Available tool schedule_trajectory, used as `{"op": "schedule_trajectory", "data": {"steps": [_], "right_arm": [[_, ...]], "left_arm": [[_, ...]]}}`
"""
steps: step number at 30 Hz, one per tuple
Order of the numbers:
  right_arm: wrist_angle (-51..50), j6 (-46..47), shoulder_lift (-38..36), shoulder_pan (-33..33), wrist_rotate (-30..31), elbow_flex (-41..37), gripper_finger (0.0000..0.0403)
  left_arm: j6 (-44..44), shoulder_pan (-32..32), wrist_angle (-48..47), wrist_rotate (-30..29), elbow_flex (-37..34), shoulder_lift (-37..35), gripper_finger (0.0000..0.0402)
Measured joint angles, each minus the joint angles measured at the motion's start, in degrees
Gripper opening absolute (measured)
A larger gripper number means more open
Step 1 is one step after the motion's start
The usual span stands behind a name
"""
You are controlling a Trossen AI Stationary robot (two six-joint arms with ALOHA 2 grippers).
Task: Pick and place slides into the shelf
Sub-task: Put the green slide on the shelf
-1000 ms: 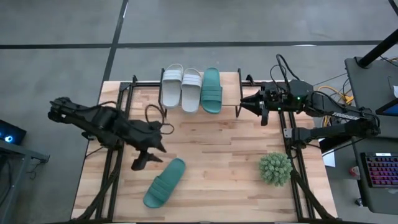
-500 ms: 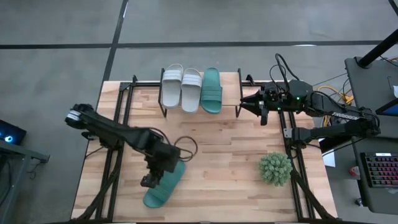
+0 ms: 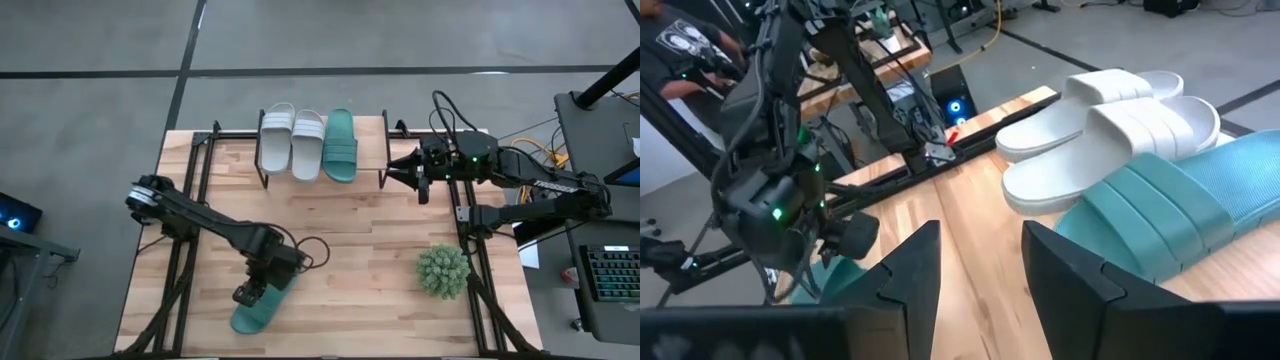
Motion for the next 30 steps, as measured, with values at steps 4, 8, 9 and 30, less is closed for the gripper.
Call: {"op": "schedule_trajectory", "data": {"steps": [4, 8, 9, 30], "right_arm": [[-0.4, 0.0, 0.0, 0.0, 0.0, 0.0, 0.0132], [-0.4, 0.0, 0.0, 0.0, 0.0, 0.0, 0.0135], [-0.5, -0.1, 0.0, 0.0, 0.0, 0.0, 0.0136], [-0.6, -0.3, 0.0, 0.0, 0.0, 0.0, 0.013]], "left_arm": [[0.1, 0.3, 0.0, 0.5, 0.0, 2.4, 0.0176], [1.0, 0.3, 0.1, 2.2, 0.0, 4.2, 0.0176], [1.5, 0.3, 0.1, 2.3, -0.1, 4.7, 0.0176], [3.6, 0.5, 0.2, 6.6, -2.4, 8.6, 0.0174]]}}
